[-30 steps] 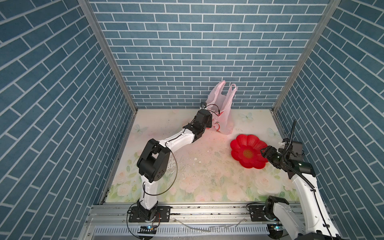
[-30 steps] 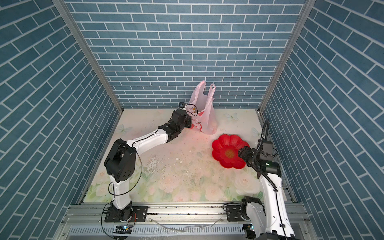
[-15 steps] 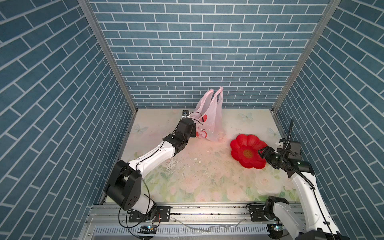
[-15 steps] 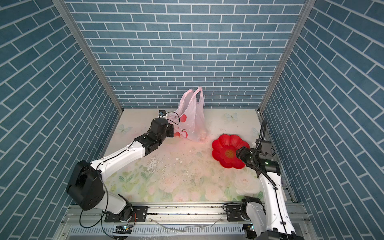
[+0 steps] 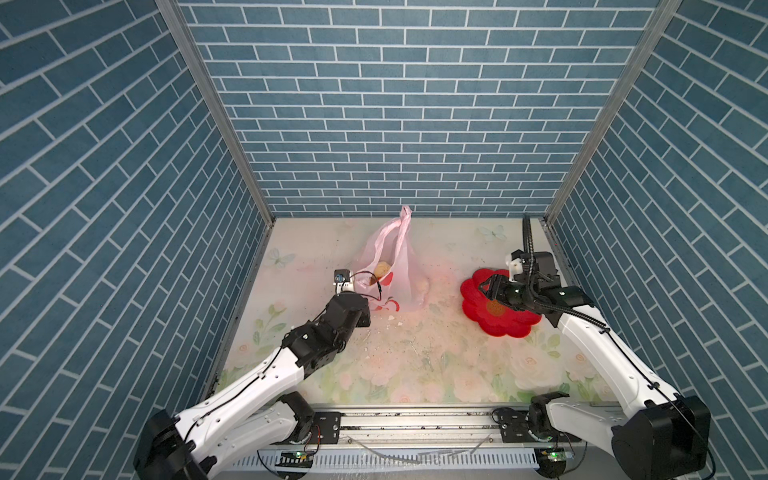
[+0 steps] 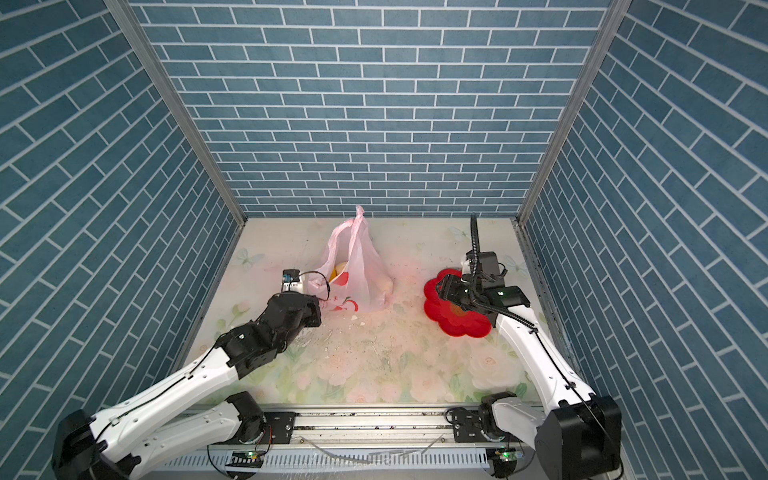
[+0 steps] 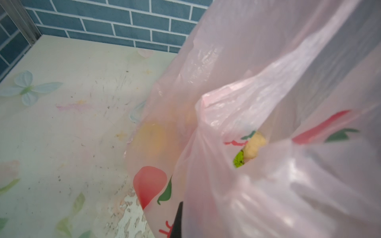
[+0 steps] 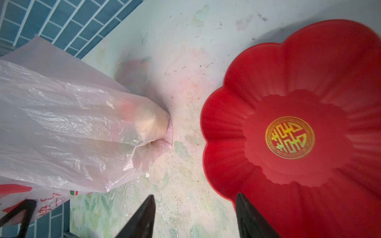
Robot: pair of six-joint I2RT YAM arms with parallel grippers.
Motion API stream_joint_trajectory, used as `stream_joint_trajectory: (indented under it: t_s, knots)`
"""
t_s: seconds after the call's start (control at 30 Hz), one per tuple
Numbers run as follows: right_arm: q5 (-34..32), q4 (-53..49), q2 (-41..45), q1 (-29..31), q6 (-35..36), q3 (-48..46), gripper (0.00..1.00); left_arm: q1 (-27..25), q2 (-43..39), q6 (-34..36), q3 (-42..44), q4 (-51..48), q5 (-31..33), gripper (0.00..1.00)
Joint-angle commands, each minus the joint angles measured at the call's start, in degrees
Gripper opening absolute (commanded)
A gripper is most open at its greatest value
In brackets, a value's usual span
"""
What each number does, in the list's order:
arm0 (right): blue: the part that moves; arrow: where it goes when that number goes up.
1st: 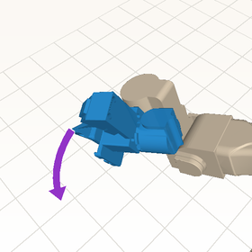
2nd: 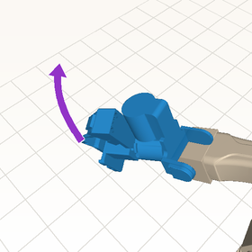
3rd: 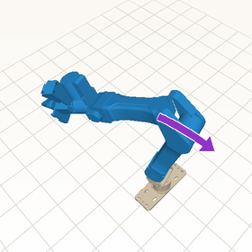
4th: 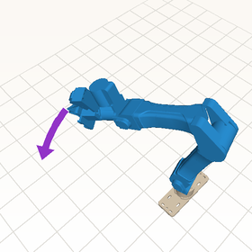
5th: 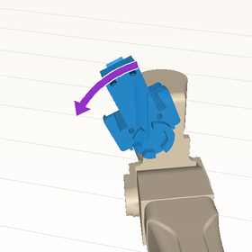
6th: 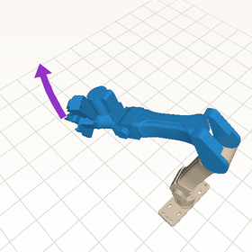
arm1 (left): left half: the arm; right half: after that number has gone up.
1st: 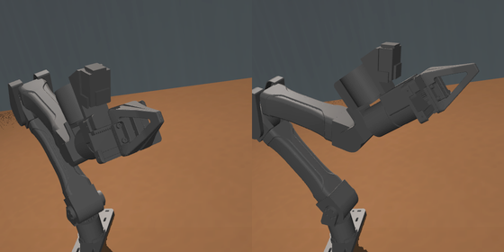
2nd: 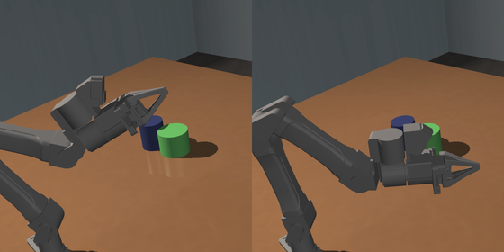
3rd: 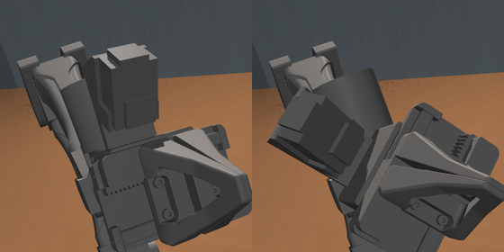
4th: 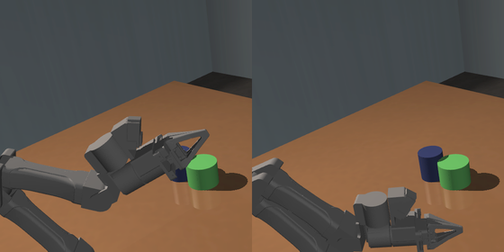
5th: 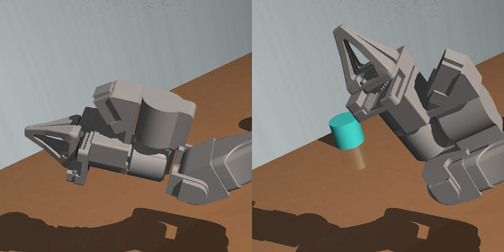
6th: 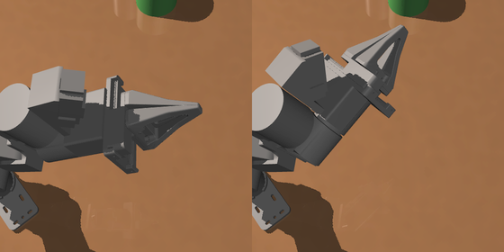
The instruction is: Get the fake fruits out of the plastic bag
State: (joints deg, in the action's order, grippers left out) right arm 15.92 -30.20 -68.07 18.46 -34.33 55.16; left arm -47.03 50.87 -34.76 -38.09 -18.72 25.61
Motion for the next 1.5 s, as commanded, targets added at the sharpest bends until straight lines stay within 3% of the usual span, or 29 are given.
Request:
stream_joint_trajectory:
  t_s: [0.0,0.17,0.33,0.57,0.87,1.13,1.3,1.47]
  knots:
    - [-1.5,3.1,-4.7,3.5,-1.1,5.3,0.61,-7.5,-3.2,-10.7,0.9,-8.4,7.9,0.0]
    - [-2.0,3.8,-9.8,8.1,-0.7,11.1,0.6,-19.5,-3.4,-20.7,1.6,-11.2,16.7,0.01]
    - [-3.7,2.4,-9.5,10.3,0.0,12.8,0.6,-23.1,5.3,-20.4,-3.5,-10.3,17.0,0.04]
    - [-9.2,-3.3,-3.5,12.1,0.6,11.6,0.6,-23.6,11.8,-13.5,-10.9,-9.4,16.2,0.26]
    - [-15.2,-8.5,4.6,18.8,-1.4,11.7,0.6,-23.5,4.9,-11.0,-12.0,-16.0,16.7,0.51]
    - [-18.9,-9.2,0.1,27.9,0.8,19.1,0.6,-23.1,-6.8,-10.7,-12.0,-23.9,17.3,0.65]
    - [-19.4,-8.9,-4.0,32.7,3.5,24.7,0.63,-22.1,-11.3,-5.9,-15.2,-25.8,13.7,0.81]
    - [-19.5,-9.8,-7.9,34.8,4.7,29.1,0.66,-20.4,-12.8,-0.8,-18.3,-25.9,12.0,0.89]
